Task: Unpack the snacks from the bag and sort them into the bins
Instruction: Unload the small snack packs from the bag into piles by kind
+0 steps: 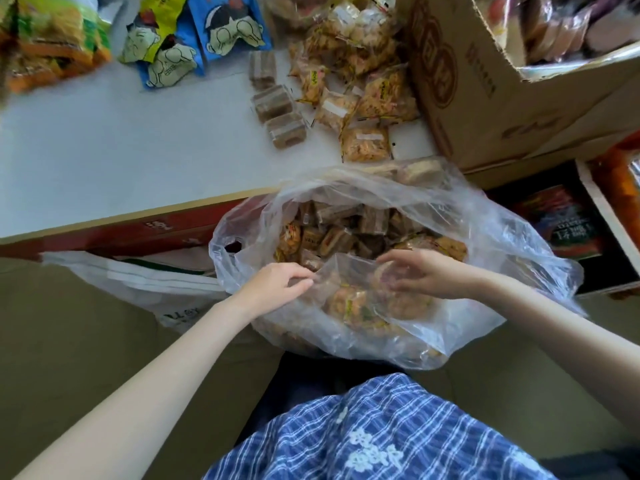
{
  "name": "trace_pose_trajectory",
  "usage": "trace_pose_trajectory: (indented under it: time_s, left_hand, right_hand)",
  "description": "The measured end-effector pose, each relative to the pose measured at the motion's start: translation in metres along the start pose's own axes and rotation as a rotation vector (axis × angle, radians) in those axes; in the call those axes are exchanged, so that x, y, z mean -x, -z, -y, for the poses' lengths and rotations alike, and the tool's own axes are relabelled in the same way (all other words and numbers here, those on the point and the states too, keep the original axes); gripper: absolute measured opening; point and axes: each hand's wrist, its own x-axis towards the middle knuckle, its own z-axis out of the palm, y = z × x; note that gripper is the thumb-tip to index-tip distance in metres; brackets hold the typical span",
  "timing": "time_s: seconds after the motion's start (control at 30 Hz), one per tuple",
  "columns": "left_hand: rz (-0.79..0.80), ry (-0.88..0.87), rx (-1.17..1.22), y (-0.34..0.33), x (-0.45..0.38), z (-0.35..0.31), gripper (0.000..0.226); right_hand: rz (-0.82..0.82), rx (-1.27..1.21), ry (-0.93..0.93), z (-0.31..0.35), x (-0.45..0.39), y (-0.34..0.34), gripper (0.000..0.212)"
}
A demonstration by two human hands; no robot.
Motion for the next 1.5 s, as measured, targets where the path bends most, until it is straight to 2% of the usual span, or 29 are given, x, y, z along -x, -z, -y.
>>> trace_pose_trajectory:
  time_s: [0.07, 0.2, 0.4, 0.5, 0.6, 0.63, 0.73, 0.83, 0.93, 1.0, 1.1, 1.2, 1.27, 1.37, 1.5]
  left_hand:
    - [-0.023, 0.031, 0.080, 0.000, 0.003, -0.008, 0.027]
    - [-0.079, 0.031, 0.168, -0.007, 0.017, -0.014, 0.038]
    - [0.061, -0.057, -0.107, -0.026, 0.049, -0.021, 0.039]
    - [0.128, -0.100, -0.213, -0.054, 0.065, -0.020, 0.039]
    - [0.176, -0.149, -0.410, -0.085, 0.079, -0.004, 0.040]
    - [0.170, -0.162, -0.442, -0.091, 0.084, 0.001, 0.041]
    - [0.023, -0.134, -0.314, -0.088, 0.094, 0.010, 0.037]
    - [-0.234, -0.163, -0.142, -0.067, 0.093, 0.005, 0.031]
    - [-0.418, -0.194, -0.237, -0.050, 0.081, -0.003, 0.030]
    - [-0.478, -0.150, -0.310, -0.041, 0.072, -0.009, 0.034]
    - [-0.514, -0.024, -0.398, -0.029, 0.057, -0.012, 0.044]
    - [-0.521, 0.149, -0.422, -0.019, 0.044, -0.006, 0.050]
    - [-0.509, 0.249, -0.404, -0.015, 0.036, -0.001, 0.053]
    - [-0.494, 0.353, -0.395, -0.007, 0.027, 0.004, 0.056]
    - [-0.523, 0.398, -0.419, 0.004, 0.015, 0.000, 0.056]
  right_hand:
    - [-0.001, -0.094, 0.020, 0.003, -0.002, -0.004, 0.037]
    - [-0.156, -0.266, 0.017, 0.003, 0.008, -0.009, 0.040]
    - [-0.173, -0.414, 0.053, -0.017, 0.052, -0.032, 0.028]
    - [-0.146, -0.246, -0.012, -0.030, 0.074, -0.063, 0.030]
    - [-0.100, 0.147, -0.108, -0.046, 0.083, -0.094, 0.043]
    - [-0.085, 0.257, -0.146, -0.050, 0.084, -0.101, 0.042]
    - [-0.107, 0.445, -0.140, -0.040, 0.084, -0.103, 0.026]
    - [-0.328, 0.383, 0.026, -0.011, 0.067, -0.094, 0.019]
    - [-0.483, 0.276, 0.061, 0.006, 0.026, -0.091, 0.017]
    - [-0.400, 0.298, -0.038, 0.011, 0.001, -0.093, 0.023]
    - [-0.116, 0.422, -0.171, 0.010, -0.020, -0.097, 0.022]
    - [-0.054, 0.459, -0.207, 0.005, -0.029, -0.086, 0.020]
    - [-0.129, 0.390, -0.199, 0.004, -0.034, -0.065, 0.016]
    - [-0.251, 0.128, -0.130, 0.008, -0.039, -0.018, 0.008]
    - [-0.337, -0.241, -0.093, 0.013, -0.050, 0.019, 0.009]
